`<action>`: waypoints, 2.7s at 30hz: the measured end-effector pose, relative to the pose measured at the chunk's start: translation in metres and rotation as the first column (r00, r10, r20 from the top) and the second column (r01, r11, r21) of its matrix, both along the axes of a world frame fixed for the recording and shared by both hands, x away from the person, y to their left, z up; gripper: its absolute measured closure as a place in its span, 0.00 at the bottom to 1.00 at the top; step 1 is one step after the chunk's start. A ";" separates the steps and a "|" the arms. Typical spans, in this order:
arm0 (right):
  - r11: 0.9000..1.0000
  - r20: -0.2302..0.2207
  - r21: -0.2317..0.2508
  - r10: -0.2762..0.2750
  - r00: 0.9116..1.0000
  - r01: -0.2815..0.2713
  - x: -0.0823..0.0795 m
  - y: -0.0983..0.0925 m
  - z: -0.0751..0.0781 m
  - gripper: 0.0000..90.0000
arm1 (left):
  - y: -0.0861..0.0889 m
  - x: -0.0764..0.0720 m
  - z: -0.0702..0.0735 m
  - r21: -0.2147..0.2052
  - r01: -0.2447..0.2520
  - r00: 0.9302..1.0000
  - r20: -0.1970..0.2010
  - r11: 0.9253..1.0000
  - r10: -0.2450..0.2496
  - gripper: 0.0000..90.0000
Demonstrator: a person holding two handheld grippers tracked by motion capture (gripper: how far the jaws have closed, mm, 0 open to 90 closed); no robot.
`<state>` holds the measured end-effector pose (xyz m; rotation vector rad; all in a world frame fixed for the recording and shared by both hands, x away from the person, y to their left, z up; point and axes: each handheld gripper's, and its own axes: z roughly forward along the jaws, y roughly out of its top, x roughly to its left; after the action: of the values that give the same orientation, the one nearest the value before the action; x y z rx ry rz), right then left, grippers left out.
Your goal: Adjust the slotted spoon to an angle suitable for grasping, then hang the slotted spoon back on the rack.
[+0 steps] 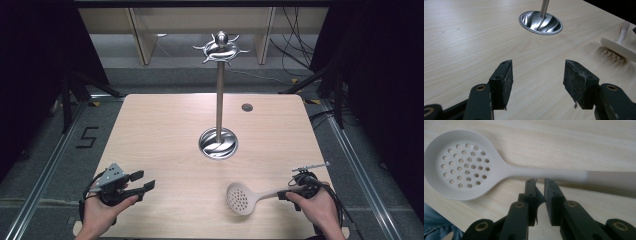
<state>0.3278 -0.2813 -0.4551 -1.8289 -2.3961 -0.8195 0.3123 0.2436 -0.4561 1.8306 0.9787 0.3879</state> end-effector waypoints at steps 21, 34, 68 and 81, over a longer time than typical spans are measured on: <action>0.950 -0.162 -0.274 -0.199 0.966 0.150 0.018 -0.043 -0.003 1.00 | -0.002 0.000 0.001 0.000 0.002 1.000 0.012 1.000 -0.002 0.45; 0.940 -0.165 -0.320 -0.180 0.970 0.120 0.040 -0.045 -0.012 1.00 | 0.000 -0.003 0.003 -0.001 -0.002 1.000 0.014 1.000 0.002 0.44; 0.917 -0.015 -0.200 -0.356 0.935 0.346 0.042 -0.062 0.011 0.64 | 0.002 -0.004 0.001 -0.007 -0.019 1.000 -0.008 1.000 0.019 0.44; 0.884 -0.051 -0.167 -0.450 0.891 0.437 0.047 -0.066 0.006 0.44 | 0.004 0.000 0.000 -0.005 -0.020 1.000 -0.003 1.000 0.020 0.44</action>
<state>0.3745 -0.3475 -0.4494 -2.4714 -2.0586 -0.5641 0.3124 0.2480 -0.4560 1.8187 0.9996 0.3942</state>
